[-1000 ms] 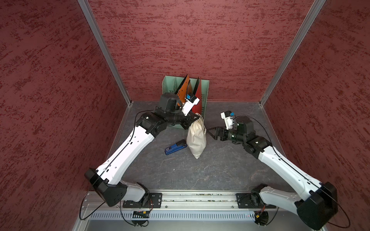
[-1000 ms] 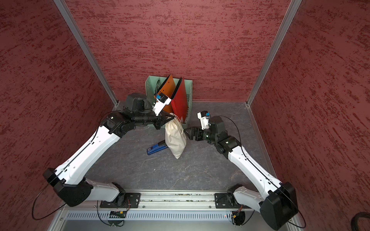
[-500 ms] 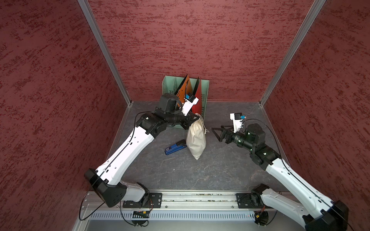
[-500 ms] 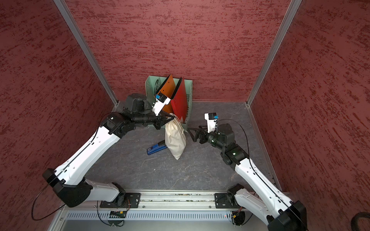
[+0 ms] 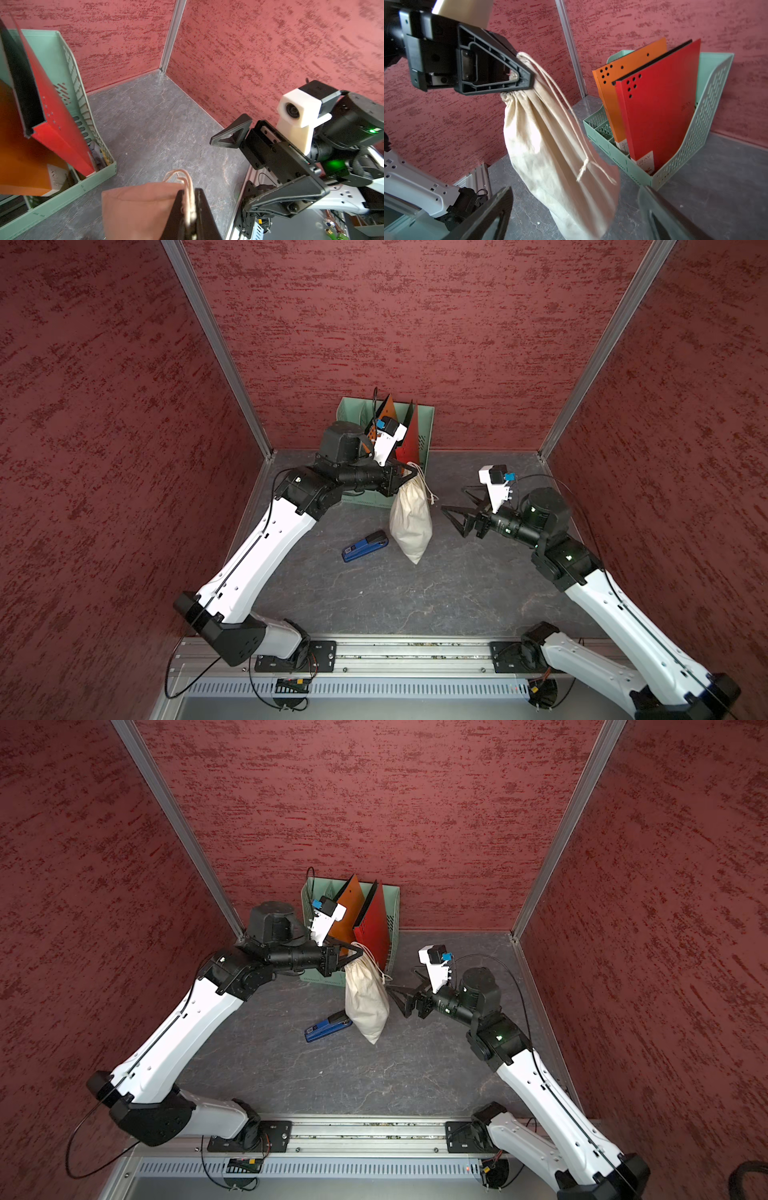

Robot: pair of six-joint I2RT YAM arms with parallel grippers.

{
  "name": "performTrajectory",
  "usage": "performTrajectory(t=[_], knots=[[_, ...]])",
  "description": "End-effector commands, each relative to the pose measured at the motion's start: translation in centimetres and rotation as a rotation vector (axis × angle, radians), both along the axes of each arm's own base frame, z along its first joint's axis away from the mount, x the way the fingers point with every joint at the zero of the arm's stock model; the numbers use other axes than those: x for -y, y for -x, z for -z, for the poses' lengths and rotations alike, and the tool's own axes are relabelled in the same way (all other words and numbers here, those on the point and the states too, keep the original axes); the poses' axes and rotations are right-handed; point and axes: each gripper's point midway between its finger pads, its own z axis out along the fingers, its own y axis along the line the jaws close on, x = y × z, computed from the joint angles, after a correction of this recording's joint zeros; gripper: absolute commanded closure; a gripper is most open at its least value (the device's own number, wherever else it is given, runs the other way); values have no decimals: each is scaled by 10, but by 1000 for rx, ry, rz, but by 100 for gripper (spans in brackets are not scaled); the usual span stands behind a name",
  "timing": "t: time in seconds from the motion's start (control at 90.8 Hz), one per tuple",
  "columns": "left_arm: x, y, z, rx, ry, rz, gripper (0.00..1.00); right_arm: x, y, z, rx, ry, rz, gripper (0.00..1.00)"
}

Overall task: Close the soil bag
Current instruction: Place the soil bag at the center of the board.

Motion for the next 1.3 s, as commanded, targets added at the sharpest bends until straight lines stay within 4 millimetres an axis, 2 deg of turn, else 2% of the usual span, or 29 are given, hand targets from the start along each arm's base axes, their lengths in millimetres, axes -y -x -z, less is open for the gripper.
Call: performTrajectory(t=[0.0,0.364,0.76,1.036,1.289], knots=[[8,10,-41,39,111,71,100,-5,7,1,50,77,-60,1],[11,21,-67,47,174,115,100,-22,10,-20,160,89,-146,1],[25,30,-70,31,193,200,100,-44,4,-30,203,102,-191,2],[30,35,-75,38,195,238,100,-58,-2,-32,216,87,-223,2],[27,31,-80,68,201,224,100,-72,3,-23,179,81,-287,2]])
